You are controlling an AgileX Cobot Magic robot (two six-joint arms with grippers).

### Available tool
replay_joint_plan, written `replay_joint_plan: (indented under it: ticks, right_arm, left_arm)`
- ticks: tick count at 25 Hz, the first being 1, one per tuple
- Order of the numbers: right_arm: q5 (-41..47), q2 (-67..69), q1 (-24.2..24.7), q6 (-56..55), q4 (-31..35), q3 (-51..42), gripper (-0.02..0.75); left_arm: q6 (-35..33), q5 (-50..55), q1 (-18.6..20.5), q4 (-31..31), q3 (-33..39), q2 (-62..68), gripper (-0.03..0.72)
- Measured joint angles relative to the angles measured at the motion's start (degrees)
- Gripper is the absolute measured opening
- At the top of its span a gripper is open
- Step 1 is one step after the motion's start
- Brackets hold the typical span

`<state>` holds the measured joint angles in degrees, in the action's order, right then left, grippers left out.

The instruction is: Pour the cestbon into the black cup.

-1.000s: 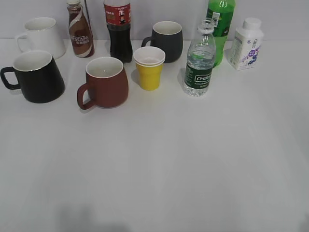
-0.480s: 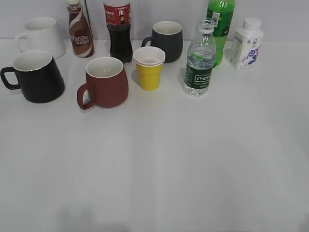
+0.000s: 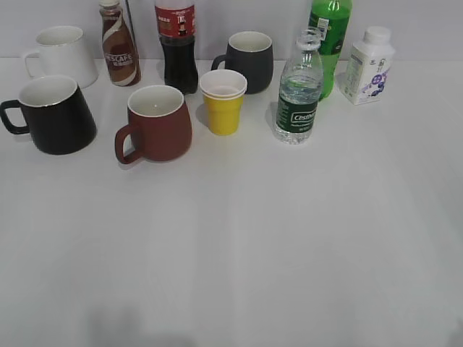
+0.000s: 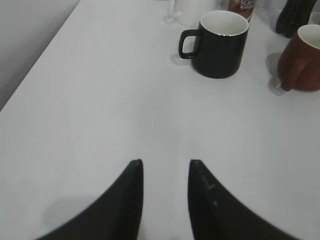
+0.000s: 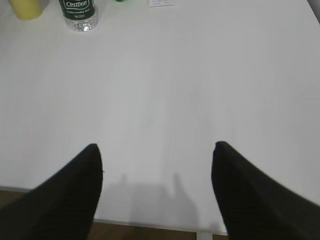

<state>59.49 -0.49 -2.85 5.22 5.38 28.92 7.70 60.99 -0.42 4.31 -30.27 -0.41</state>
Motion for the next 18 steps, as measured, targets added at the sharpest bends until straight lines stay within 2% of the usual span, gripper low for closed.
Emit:
replay_joint_plan:
  ticks: [3, 9, 13, 18]
  right_arm:
    - [0.00, 0.00, 0.00, 0.00, 0.00, 0.00, 0.515]
    - [0.00, 0.00, 0.00, 0.00, 0.00, 0.00, 0.515]
    - [0.00, 0.00, 0.00, 0.00, 0.00, 0.00, 0.515]
    - [0.00, 0.00, 0.00, 0.00, 0.00, 0.00, 0.515]
  left_arm:
    - [0.00, -8.33, 0.00, -0.47, -0.85, 0.00, 0.235]
    - [0.00, -49.72, 0.00, -0.60, 0.52, 6.41, 0.239]
    - [0.00, -67.11, 0.05, 1.52, 4.84, 18.17, 0.244]
    - [-1.25, -87.28, 0.11, 4.87, 10.39, 39.76, 0.246]
